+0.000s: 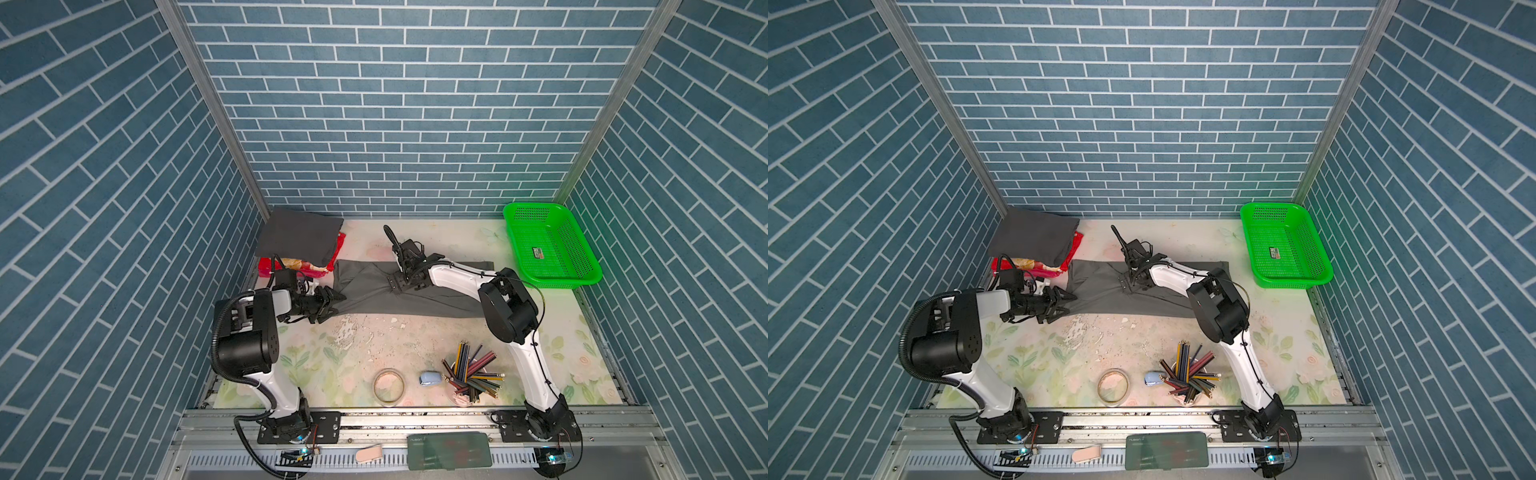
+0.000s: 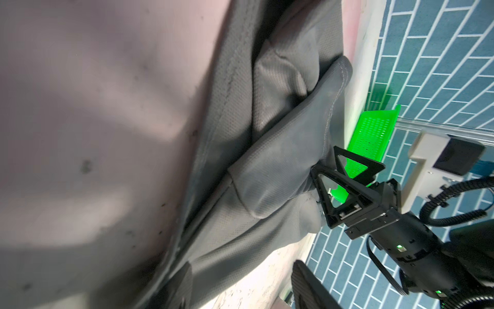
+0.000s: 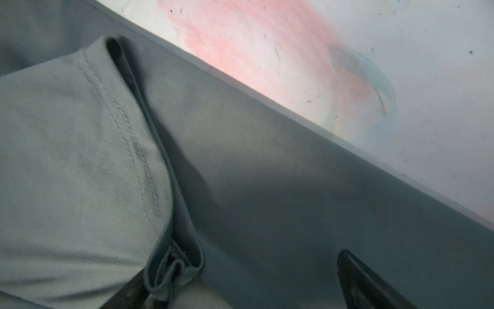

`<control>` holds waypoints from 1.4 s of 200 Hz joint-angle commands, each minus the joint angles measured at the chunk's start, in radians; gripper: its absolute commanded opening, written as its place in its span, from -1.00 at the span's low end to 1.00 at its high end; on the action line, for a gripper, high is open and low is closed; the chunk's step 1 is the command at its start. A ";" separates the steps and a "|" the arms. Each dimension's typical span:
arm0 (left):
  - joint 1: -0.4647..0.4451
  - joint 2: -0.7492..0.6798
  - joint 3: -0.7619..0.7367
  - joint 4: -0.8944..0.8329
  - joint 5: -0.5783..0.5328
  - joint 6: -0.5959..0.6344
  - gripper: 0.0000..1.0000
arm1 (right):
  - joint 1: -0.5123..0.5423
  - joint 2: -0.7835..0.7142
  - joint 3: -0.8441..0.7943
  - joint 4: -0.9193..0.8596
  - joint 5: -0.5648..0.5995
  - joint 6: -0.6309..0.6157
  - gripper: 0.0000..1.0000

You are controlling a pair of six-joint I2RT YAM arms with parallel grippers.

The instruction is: Fold and stack the t-shirts

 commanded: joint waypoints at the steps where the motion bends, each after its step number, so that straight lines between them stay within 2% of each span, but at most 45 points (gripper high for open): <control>1: 0.008 -0.023 0.011 -0.096 -0.217 0.040 0.27 | -0.007 -0.086 -0.019 0.006 -0.017 -0.021 0.96; 20: -0.038 -0.085 0.078 -0.145 -0.303 0.068 0.33 | -0.007 -0.135 -0.029 0.017 -0.055 -0.025 0.96; 31: -0.073 -0.112 0.124 -0.178 -0.368 0.085 0.56 | -0.007 -0.160 -0.031 0.016 -0.071 -0.026 0.96; 50: -0.162 -0.161 0.193 -0.213 -0.512 0.103 0.72 | -0.009 -0.203 -0.035 0.014 -0.072 -0.026 0.96; 82: -0.348 -0.221 0.286 -0.237 -0.788 0.126 0.73 | -0.043 -0.296 -0.068 0.020 -0.084 -0.004 0.96; 108: -0.480 -0.241 0.341 -0.255 -1.036 0.156 0.73 | -0.119 -0.396 -0.144 0.050 -0.116 0.028 0.96; 120: -0.530 -0.248 0.352 -0.255 -1.169 0.166 0.73 | -0.154 -0.435 -0.183 0.064 -0.116 0.028 0.96; 129: -0.545 -0.251 0.351 -0.244 -1.218 0.168 0.73 | -0.179 -0.460 -0.209 0.067 -0.112 0.024 0.97; 141: -0.529 -0.244 0.355 -0.278 -1.200 0.099 0.73 | -0.209 -0.486 -0.235 0.065 -0.112 0.021 0.97; 145: -0.514 -0.240 0.356 -0.283 -1.150 0.093 0.73 | -0.218 -0.493 -0.243 0.063 -0.113 0.021 0.97; 159: -0.483 -0.244 0.309 -0.196 -0.870 0.073 0.73 | -0.246 -0.521 -0.272 0.065 -0.115 0.023 0.97; 172: -0.503 -0.261 0.235 -0.103 -0.746 -0.011 0.73 | -0.268 -0.547 -0.305 0.072 -0.121 0.027 0.97; 189: -0.553 -0.258 0.192 -0.089 -0.731 -0.140 0.73 | -0.295 -0.573 -0.345 0.084 -0.139 0.032 0.97; 215: -0.653 -0.257 0.087 0.035 -0.635 -0.379 0.73 | -0.334 -0.576 -0.385 0.094 -0.174 0.041 0.97; 246: -0.778 -0.227 0.078 0.065 -0.670 -0.589 0.73 | -0.342 -0.567 -0.394 0.096 -0.186 0.043 0.97; 280: -0.840 -0.187 -0.007 0.226 -0.620 -0.851 0.73 | -0.342 -0.570 -0.425 0.125 -0.198 0.050 0.97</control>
